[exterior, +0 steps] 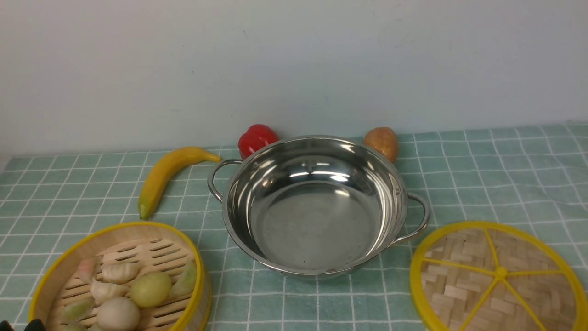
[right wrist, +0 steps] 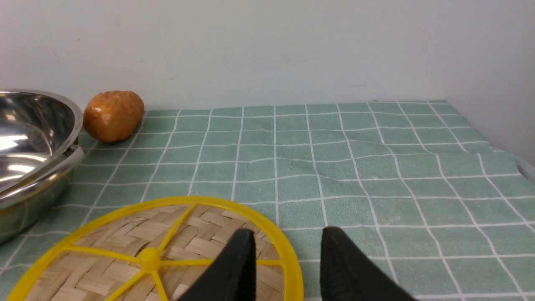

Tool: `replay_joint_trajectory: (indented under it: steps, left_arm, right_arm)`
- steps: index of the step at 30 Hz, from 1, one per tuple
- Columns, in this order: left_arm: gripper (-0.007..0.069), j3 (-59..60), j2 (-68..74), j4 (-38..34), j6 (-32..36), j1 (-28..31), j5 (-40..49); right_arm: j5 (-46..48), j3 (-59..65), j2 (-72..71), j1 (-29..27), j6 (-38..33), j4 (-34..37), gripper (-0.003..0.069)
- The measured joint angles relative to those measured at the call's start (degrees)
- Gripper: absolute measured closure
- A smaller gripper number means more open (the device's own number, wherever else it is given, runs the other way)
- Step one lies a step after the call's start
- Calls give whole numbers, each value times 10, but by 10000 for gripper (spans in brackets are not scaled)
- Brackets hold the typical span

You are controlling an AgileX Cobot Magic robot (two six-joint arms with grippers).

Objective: Place the steamer in the pot on the blue tablecloth, and put the lid on the steamer.
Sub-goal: 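Grasp the rim of the steamer basket holding the buns with the left gripper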

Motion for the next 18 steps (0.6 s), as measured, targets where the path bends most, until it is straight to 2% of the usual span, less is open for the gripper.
replay_joint_trajectory:
  steps: [18]
  left_arm:
    - [382,0,0,-6,0,0,-2]
  right_arm:
    - [0,0,0,0,0,0,414]
